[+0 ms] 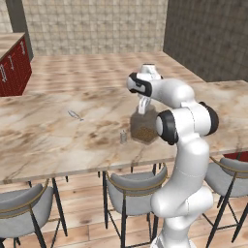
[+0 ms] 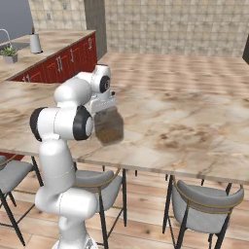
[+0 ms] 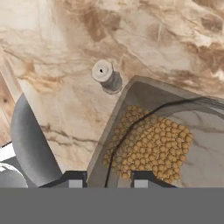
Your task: Pick the candle and jar from the dining table and place them in the open cabinet. Close the cabinet after placing the objects.
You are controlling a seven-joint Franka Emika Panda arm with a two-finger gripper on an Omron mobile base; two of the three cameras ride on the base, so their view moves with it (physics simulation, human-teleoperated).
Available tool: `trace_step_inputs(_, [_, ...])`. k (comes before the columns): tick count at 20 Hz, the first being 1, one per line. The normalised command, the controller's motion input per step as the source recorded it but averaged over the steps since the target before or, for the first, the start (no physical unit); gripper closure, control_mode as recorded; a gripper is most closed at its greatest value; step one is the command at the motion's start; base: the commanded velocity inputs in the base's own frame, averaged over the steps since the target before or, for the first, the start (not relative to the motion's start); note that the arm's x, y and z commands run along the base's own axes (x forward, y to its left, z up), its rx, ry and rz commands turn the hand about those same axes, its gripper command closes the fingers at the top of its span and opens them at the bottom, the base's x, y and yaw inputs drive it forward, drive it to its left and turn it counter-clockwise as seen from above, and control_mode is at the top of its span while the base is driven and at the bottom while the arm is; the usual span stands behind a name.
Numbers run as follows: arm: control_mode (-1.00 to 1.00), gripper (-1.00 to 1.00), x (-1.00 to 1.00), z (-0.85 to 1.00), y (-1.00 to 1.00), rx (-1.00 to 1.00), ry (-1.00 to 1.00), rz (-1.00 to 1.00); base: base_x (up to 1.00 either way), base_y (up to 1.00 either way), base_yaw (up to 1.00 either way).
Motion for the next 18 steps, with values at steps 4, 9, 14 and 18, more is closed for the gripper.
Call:
trace_step_inputs(4, [-1.0, 1.0, 0.0, 0.2, -0.13, 0.0, 0.0, 0.0, 0.0, 0.0, 0.0])
trace_step_inputs(9, [-1.0, 1.0, 0.0, 0.3, -0.21, 0.0, -0.01, 0.0, 0.0, 0.0, 0.0])
trace_step_inputs(14, [-1.0, 1.0, 0.0, 0.46, -0.21, -0.03, -0.03, 0.0, 0.0, 0.0, 0.0])
trace_step_inputs(18, [-1.0, 1.0, -0.04, 0.51, -0.08, -0.06, -0.1, 0.0, 0.0, 0.0, 0.0])
